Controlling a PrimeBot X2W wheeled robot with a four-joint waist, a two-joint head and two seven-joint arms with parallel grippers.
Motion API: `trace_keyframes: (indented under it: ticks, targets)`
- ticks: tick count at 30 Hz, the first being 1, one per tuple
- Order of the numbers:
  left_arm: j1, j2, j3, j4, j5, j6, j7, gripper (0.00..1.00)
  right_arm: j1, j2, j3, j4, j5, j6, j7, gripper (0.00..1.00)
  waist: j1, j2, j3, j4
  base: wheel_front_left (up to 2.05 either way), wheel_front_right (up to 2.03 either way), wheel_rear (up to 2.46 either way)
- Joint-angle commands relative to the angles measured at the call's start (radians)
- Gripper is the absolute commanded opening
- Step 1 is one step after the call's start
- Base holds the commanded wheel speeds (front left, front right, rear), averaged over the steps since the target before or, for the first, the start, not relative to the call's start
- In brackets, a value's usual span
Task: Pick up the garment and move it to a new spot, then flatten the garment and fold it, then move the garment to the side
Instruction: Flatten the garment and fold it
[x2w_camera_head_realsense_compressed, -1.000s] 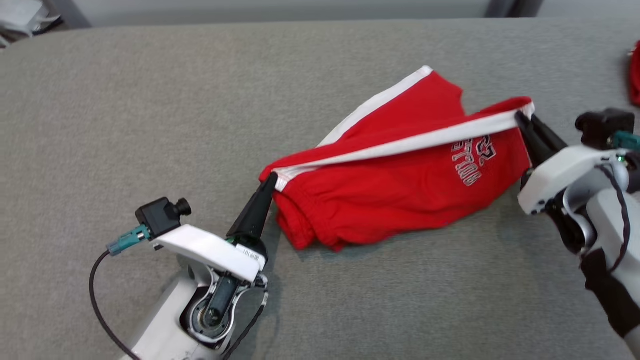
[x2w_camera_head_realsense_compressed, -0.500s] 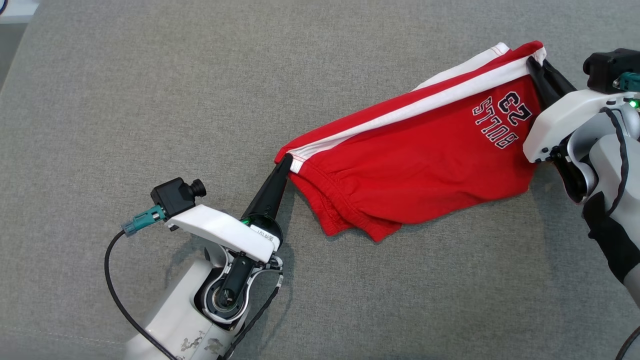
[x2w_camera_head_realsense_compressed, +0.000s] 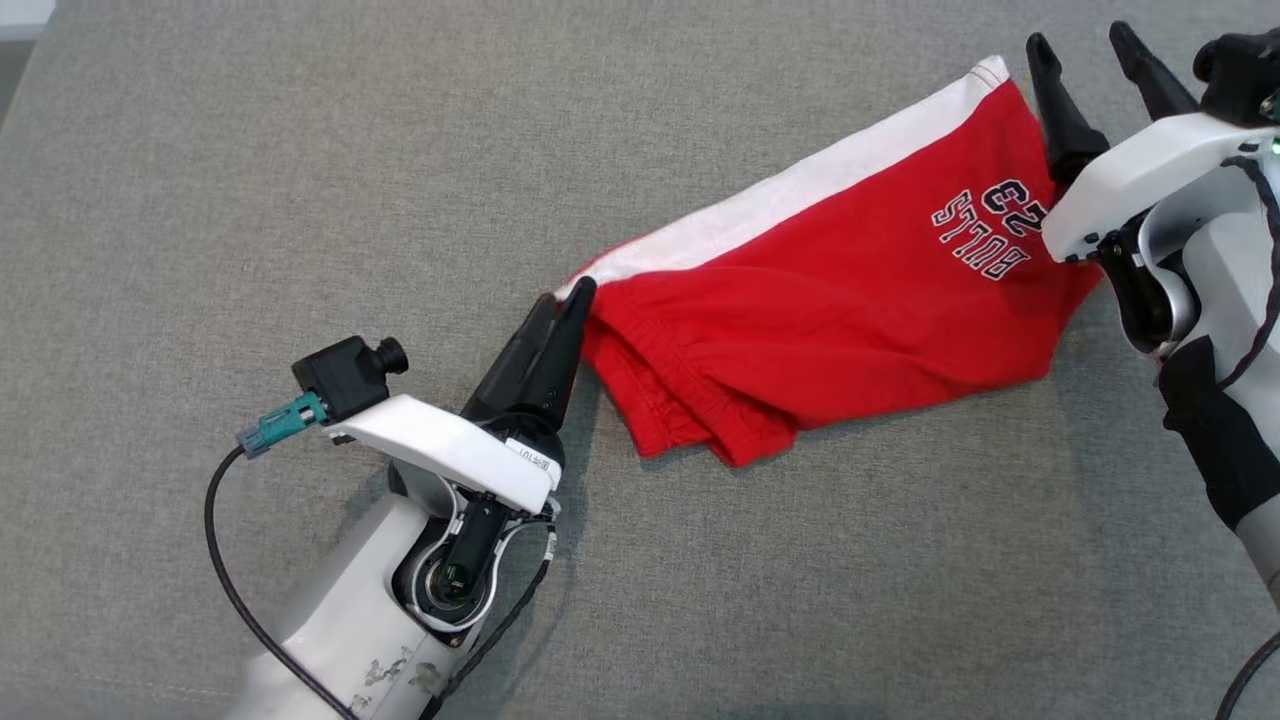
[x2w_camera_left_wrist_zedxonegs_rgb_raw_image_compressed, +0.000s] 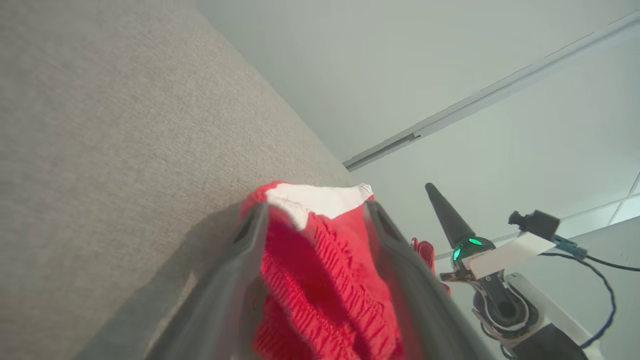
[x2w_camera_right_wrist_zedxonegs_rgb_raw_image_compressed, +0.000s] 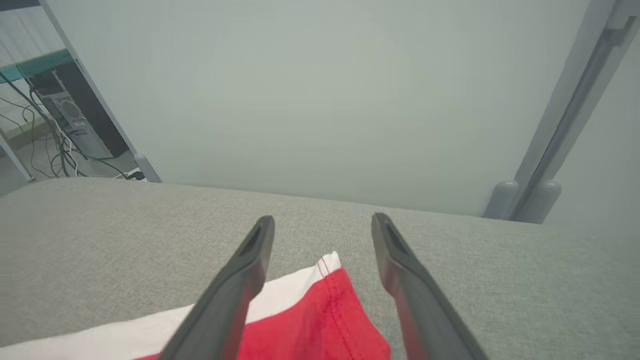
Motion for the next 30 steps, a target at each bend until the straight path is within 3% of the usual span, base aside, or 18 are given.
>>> trace_keyframes:
  ticks: [1, 6, 9, 18, 30]
  targets:
    - [-0.03, 0.033, 0.028, -0.011, 0.02, -0.001, -0.015, 1.0, 0.039, 0.008, 0.0, -0.032, -0.012, 0.0, -0.013, 1.0, 0.0, 0.0, -0.01, -0.01, 0.0, 0.0, 0.0]
    - [0.005, 0.074, 0.04, 0.025, 0.158, 0.0, -0.057, 1.0, 0.145, 0.015, -0.062, -0.136, -0.074, 0.0, -0.013, 1.0, 0.0, 0.0, -0.056, -0.041, 0.0, 0.0, 0.0]
    - [0.048, 0.09, 0.111, -0.007, 0.276, 0.028, -0.062, 1.0, 0.216, 0.021, -0.095, -0.203, -0.108, 0.0, -0.013, 1.0, 0.0, 0.0, -0.083, -0.059, 0.0, 0.0, 0.0]
    - [0.298, 0.023, 0.397, -0.235, 0.692, 0.097, -0.062, 1.0, 0.447, 0.075, -0.19, -0.434, -0.218, 0.0, -0.013, 1.0, 0.0, 0.0, -0.168, -0.11, 0.0, 0.0, 0.0]
    - [0.519, -0.065, 0.58, -0.362, 0.984, 0.081, -0.063, 1.0, 0.65, 0.123, -0.269, -0.599, -0.265, 0.0, -0.013, 1.0, 0.0, 0.0, -0.265, -0.185, 0.0, 0.0, 0.0]
